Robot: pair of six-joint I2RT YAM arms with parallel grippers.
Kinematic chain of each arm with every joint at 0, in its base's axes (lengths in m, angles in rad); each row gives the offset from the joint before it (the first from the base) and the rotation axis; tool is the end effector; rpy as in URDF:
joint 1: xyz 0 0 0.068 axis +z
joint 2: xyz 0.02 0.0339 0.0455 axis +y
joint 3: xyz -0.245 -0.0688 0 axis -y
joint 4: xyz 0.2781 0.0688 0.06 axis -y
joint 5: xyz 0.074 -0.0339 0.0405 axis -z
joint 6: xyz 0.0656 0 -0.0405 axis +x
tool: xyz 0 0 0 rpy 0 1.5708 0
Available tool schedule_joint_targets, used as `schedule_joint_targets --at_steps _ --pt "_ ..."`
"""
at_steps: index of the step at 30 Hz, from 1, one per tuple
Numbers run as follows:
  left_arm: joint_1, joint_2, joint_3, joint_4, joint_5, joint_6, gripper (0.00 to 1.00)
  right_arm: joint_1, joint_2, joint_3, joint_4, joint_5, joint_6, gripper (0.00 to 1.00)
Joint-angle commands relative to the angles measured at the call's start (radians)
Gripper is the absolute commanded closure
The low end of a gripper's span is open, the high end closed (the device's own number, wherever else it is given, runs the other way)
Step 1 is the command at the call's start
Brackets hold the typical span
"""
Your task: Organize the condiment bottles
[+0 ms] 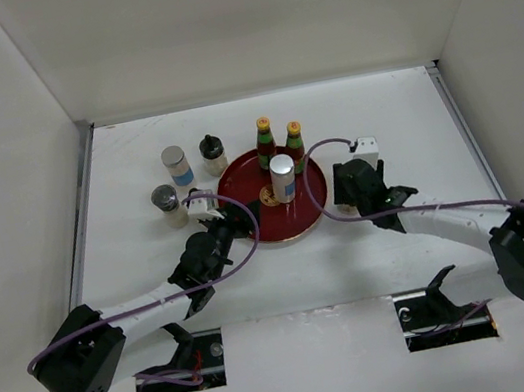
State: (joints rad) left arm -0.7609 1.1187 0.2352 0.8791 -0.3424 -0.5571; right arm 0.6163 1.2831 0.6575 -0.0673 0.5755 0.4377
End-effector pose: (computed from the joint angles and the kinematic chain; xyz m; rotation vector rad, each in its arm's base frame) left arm 0.2119 -0.1713 0.1564 -0.1115 1.6231 -0.7583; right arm 0.2739 0.1502 0.1518 0.1042 2.1341 -0.0416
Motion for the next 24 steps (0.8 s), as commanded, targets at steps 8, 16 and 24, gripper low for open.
schedule_joint_targets --at_steps 8,16,24 --pt "0.005 0.000 0.016 0.057 0.011 0.003 0.41 0.042 -0.120 0.097 0.104 0.072 -0.076 0.44" --pt "0.004 0.007 0.021 0.064 0.005 0.005 0.41 0.069 -0.001 0.185 0.250 -0.037 -0.083 0.45" --pt "0.008 -0.005 0.016 0.064 0.002 0.006 0.41 0.069 0.174 0.244 0.339 -0.117 -0.053 0.43"
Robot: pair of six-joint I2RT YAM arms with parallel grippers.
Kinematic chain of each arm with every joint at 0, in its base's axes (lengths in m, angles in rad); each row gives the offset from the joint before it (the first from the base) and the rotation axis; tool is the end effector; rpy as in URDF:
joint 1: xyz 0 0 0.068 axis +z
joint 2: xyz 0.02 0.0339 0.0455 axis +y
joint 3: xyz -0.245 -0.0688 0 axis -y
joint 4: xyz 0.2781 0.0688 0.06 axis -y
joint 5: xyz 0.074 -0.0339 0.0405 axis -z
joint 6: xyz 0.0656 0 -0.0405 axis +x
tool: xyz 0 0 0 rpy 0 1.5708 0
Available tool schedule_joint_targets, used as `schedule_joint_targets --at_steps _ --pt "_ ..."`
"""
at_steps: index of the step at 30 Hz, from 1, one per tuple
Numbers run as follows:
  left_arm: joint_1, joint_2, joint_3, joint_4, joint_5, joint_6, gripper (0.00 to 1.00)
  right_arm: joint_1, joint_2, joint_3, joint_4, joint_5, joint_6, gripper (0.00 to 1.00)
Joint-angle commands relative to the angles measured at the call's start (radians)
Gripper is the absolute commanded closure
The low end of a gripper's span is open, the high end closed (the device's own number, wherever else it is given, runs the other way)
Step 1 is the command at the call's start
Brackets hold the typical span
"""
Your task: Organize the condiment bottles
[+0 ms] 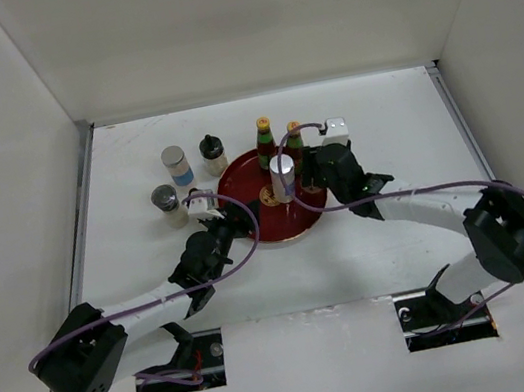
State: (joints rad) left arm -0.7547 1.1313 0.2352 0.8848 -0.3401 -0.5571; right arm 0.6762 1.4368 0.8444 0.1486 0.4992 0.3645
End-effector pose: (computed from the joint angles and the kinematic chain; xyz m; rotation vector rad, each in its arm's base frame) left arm 0.2133 -0.1705 0.1540 -0.1132 1.6289 -0.7517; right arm 0.3085 0.2073 0.1943 0.0075 1.9616 0.1800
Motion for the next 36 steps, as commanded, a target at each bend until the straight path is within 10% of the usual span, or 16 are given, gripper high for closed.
schedule_joint_targets --at_steps 1,14,20,24,28,32,36 --pt "0.002 -0.022 0.013 0.059 0.000 0.006 0.41 0.004 0.037 0.061 0.129 -0.053 0.028 0.43" --pt "-0.011 -0.068 0.036 0.028 -0.065 0.006 0.42 -0.011 0.051 0.036 0.103 -0.042 0.079 0.05" --pt "0.008 -0.165 0.182 -0.249 -0.128 0.008 0.38 -0.011 -0.165 -0.088 0.100 0.036 0.111 0.01" --pt "0.088 -0.162 0.367 -0.504 -0.143 0.017 0.34 -0.019 -0.315 -0.214 0.126 0.045 0.157 0.15" --pt "0.197 -0.084 0.516 -0.668 -0.143 0.011 0.31 -0.014 -0.368 -0.294 0.161 0.021 0.194 0.67" --pt "0.287 0.004 0.604 -0.734 -0.155 -0.013 0.30 -0.013 -0.340 -0.320 0.210 -0.028 0.214 0.69" --pt "0.367 0.120 0.728 -0.805 -0.168 -0.001 0.28 -0.005 -0.297 -0.343 0.272 -0.056 0.217 0.51"
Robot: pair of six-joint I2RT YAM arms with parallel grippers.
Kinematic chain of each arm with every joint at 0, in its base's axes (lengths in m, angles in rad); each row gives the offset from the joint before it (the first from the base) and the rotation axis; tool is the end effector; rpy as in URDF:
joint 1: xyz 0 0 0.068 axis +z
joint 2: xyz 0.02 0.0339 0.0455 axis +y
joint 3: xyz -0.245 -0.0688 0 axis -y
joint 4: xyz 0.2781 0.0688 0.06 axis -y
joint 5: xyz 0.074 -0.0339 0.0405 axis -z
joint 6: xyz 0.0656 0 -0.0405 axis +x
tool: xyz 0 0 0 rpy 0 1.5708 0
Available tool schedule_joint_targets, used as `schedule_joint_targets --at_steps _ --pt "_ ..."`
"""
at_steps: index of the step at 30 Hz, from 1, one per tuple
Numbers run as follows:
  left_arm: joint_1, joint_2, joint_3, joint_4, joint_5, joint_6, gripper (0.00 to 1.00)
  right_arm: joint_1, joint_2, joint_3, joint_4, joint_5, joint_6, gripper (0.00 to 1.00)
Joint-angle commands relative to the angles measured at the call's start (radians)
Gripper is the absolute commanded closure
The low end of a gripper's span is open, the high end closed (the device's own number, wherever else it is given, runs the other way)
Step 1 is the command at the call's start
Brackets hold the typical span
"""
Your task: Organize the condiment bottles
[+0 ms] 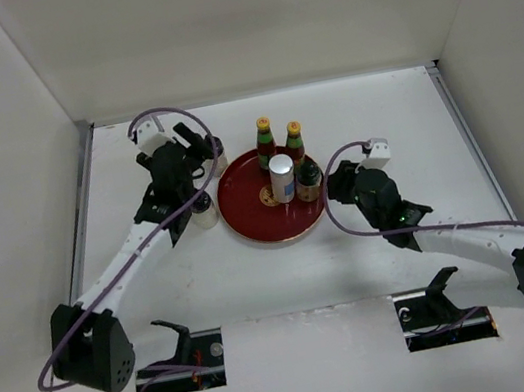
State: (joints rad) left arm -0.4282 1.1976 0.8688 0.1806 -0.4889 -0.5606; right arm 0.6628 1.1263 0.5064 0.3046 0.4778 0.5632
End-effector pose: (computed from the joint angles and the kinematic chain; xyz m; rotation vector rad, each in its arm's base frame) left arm 0.3255 -0.1147 0.2891 -0.4696 1.6459 -0.3169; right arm 0.2563 0.1618 0.1810 0.2333 1.8544 0.4018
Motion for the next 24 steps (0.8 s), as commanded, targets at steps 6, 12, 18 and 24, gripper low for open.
schedule_joint_targets --at_steps 6,12,18,24 --pt "0.131 0.203 0.222 -0.220 -0.023 0.027 0.26 0.008 0.030 -0.026 0.145 -0.050 0.018 0.15" --pt "0.190 0.306 0.272 -0.254 0.015 0.065 0.22 0.008 0.021 -0.034 0.157 -0.054 0.020 0.12" --pt "0.197 0.359 0.288 -0.248 0.006 0.083 0.22 0.008 0.033 -0.028 0.160 -0.064 0.017 0.11" --pt "0.203 0.422 0.318 -0.228 0.012 0.090 0.24 0.010 0.026 -0.031 0.168 -0.067 0.012 0.11"
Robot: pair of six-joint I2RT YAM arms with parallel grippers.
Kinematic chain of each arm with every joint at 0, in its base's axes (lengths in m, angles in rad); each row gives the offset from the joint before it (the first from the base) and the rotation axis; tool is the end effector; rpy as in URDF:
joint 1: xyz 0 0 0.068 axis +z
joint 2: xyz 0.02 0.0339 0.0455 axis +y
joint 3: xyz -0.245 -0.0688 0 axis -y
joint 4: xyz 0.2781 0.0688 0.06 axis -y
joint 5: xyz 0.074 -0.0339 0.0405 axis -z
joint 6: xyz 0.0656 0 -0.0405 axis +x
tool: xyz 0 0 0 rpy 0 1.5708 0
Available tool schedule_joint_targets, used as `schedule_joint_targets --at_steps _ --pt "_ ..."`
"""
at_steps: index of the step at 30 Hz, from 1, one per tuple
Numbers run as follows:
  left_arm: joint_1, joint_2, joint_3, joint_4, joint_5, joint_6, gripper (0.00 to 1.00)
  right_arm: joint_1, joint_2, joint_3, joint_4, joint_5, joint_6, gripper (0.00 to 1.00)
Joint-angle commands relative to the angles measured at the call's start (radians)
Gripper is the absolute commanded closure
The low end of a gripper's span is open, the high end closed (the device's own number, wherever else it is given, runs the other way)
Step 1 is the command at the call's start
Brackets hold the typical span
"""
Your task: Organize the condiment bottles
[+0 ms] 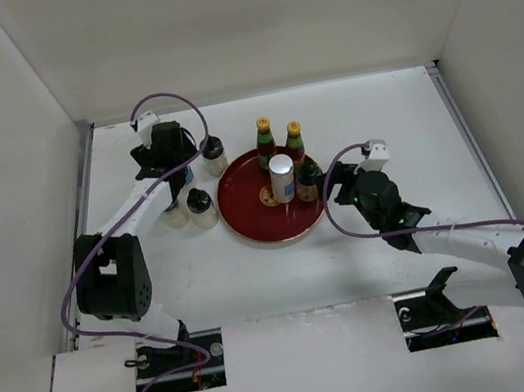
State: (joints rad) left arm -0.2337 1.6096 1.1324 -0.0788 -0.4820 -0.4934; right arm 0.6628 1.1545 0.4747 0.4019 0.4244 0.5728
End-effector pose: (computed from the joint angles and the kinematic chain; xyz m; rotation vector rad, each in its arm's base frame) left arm 0.4120 -0.0668 0.2141 -0.5403 1.9859 0.0653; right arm 0.2559 0.1655 0.1727 0.2144 1.8375 0.4775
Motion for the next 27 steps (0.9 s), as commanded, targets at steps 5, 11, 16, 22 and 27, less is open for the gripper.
schedule_joint_targets --at_steps 5,11,16,22,27 --pt "0.010 0.035 0.063 0.059 0.006 0.030 0.44 0.013 -0.010 -0.004 0.074 -0.013 -0.004 0.11" --pt "-0.003 -0.141 -0.016 0.168 -0.087 0.052 0.62 0.013 -0.004 -0.004 0.083 -0.018 -0.007 0.11" --pt "-0.061 -0.338 -0.068 0.270 -0.164 0.117 0.63 0.016 0.002 -0.002 0.087 -0.024 -0.007 0.11" --pt "-0.195 -0.430 -0.065 0.304 -0.191 0.188 0.63 0.016 -0.012 -0.011 0.092 -0.013 -0.007 0.11" --pt "-0.347 -0.383 -0.054 0.300 -0.155 0.188 0.63 0.008 -0.035 -0.025 0.092 0.004 -0.005 0.10"
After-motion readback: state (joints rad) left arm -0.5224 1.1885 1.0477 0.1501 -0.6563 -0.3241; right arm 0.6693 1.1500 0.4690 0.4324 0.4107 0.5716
